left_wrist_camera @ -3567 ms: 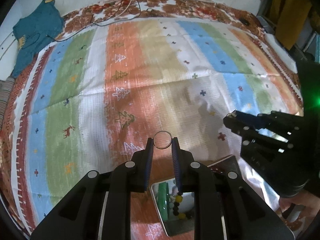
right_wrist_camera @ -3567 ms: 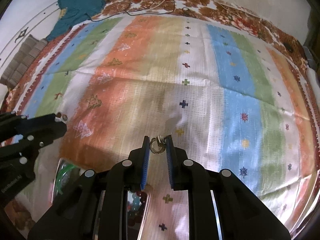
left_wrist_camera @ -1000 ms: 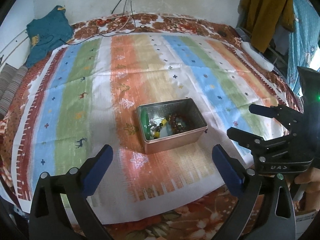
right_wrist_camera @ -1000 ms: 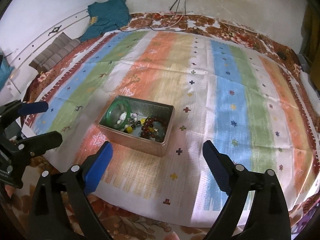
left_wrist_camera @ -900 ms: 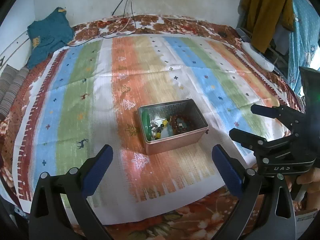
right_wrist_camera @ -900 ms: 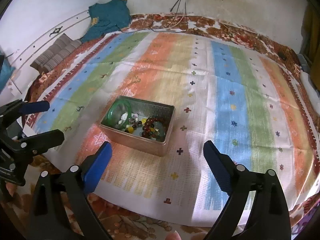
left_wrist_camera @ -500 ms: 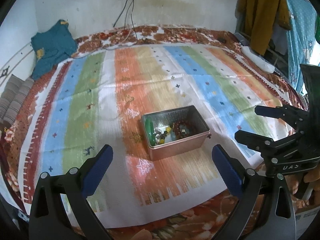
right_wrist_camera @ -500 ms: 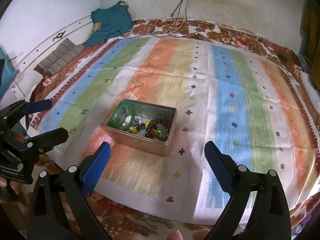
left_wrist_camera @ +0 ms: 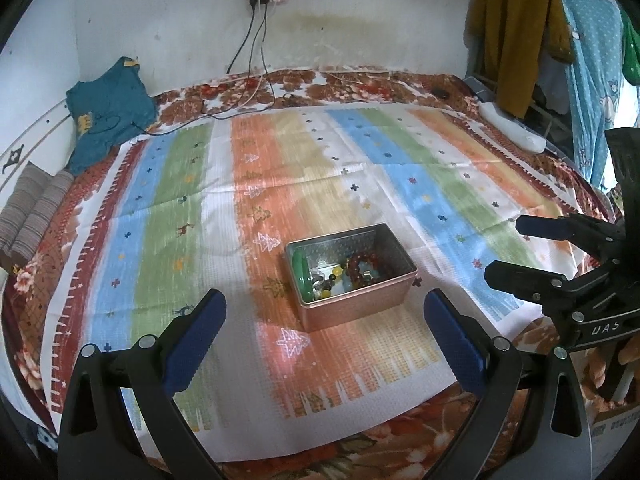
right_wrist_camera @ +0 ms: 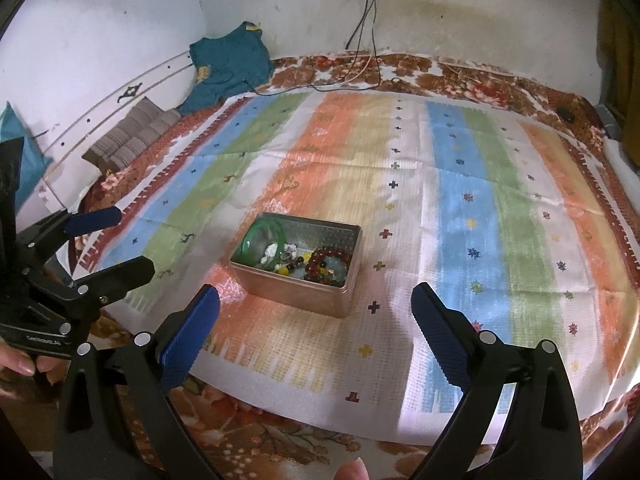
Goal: Organize jewelry
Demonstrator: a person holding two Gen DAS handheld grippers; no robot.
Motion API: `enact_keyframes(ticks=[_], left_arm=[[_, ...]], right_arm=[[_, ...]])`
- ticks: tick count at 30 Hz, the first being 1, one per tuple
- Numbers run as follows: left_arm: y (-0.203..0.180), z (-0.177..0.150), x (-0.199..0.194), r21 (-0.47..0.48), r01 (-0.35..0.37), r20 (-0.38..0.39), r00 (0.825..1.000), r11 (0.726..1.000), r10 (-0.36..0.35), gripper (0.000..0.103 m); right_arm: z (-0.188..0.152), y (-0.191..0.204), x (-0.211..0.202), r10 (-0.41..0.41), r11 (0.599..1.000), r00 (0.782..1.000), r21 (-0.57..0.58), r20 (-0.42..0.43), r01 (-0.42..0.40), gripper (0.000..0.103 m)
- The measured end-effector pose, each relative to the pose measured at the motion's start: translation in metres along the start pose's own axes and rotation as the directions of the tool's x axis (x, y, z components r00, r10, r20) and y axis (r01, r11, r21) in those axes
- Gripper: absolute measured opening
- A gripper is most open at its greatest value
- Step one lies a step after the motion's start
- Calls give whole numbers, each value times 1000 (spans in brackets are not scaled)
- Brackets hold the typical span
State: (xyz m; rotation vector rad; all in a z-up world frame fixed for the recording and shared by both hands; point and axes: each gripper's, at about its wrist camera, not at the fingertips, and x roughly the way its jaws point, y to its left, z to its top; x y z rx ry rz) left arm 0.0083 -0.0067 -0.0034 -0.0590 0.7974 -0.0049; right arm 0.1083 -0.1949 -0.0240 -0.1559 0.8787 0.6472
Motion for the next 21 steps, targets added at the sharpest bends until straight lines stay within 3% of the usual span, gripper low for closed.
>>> enact_keyframes(ticks=[21], left_arm=[[-11, 1, -4, 31, 16, 17, 1000, 999, -17, 97]], right_arm=[[-5, 8, -13, -15, 999, 999, -28, 49, 17, 98]])
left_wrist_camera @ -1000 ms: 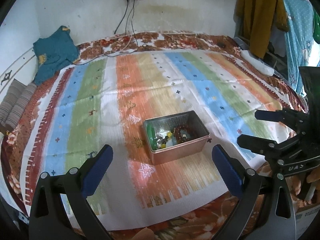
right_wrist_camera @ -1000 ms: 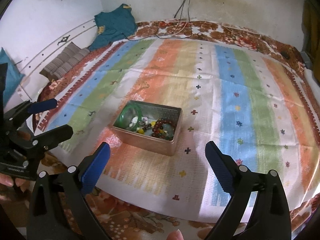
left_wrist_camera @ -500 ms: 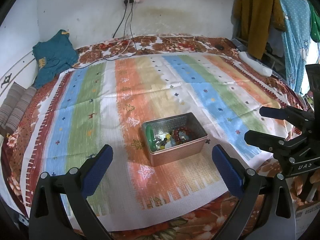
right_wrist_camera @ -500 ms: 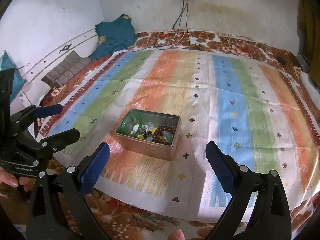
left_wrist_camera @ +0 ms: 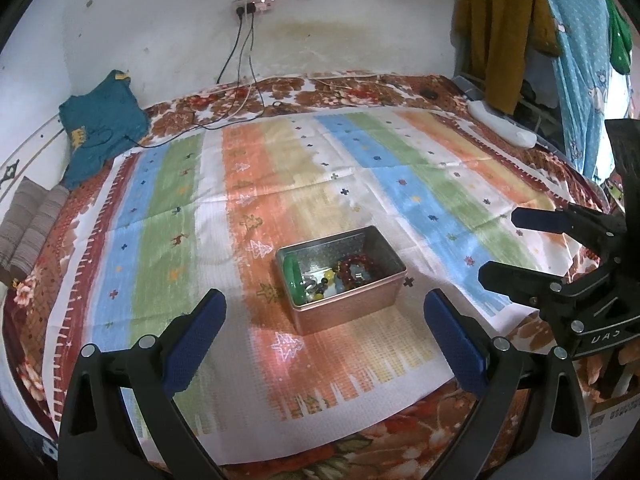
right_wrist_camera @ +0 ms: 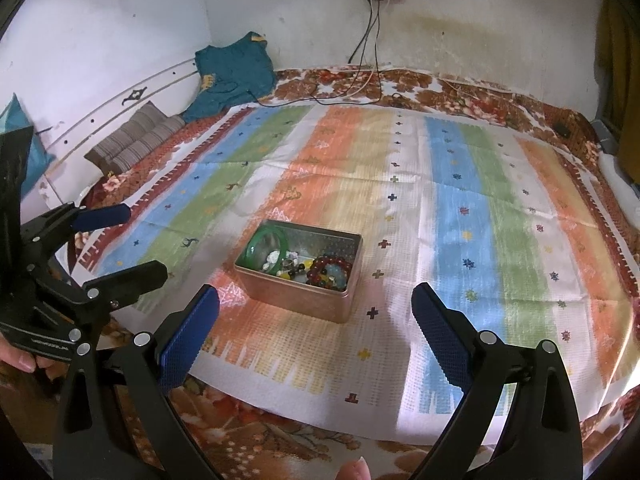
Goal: Organize jewelry
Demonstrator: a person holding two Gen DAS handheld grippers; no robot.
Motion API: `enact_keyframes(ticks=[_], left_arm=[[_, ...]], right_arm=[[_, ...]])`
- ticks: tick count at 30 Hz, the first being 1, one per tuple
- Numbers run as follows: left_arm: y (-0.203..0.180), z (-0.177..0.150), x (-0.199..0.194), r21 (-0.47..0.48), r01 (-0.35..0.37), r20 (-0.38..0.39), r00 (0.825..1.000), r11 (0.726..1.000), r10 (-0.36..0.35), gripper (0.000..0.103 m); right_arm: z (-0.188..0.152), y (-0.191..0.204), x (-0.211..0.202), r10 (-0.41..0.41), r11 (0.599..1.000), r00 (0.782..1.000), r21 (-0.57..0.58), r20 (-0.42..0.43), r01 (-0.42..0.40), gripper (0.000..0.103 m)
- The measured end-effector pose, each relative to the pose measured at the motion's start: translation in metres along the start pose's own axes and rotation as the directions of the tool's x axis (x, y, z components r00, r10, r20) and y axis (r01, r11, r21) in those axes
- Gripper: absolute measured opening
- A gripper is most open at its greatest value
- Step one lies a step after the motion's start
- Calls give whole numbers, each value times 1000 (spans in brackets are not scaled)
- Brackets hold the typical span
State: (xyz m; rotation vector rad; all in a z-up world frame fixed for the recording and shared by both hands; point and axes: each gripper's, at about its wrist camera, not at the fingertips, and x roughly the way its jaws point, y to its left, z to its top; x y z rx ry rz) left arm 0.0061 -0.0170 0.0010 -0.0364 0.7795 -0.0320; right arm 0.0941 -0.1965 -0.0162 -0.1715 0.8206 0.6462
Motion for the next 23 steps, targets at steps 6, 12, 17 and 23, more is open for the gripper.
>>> enact_keyframes(ticks=[6, 12, 17, 23], left_arm=[[2, -1, -1, 9, 16, 1, 1000, 1000, -16, 97], [2, -1, -2, 7, 13, 2, 1000, 1000, -13, 97], [2, 0, -1, -5, 15, -3, 1000, 1000, -15, 97], [6, 0, -2, -27, 15, -9, 1000, 1000, -15, 97]], right_arm=[[0, 0, -3, -8, 1000, 1000, -5, 14, 8, 98], [1, 0, -4, -8, 1000, 1000, -8, 24, 8, 98], [1, 2, -4, -15, 1000, 1000, -23, 23, 15, 98], [1, 2, -2, -18, 1000, 1000, -21, 18, 19, 98]])
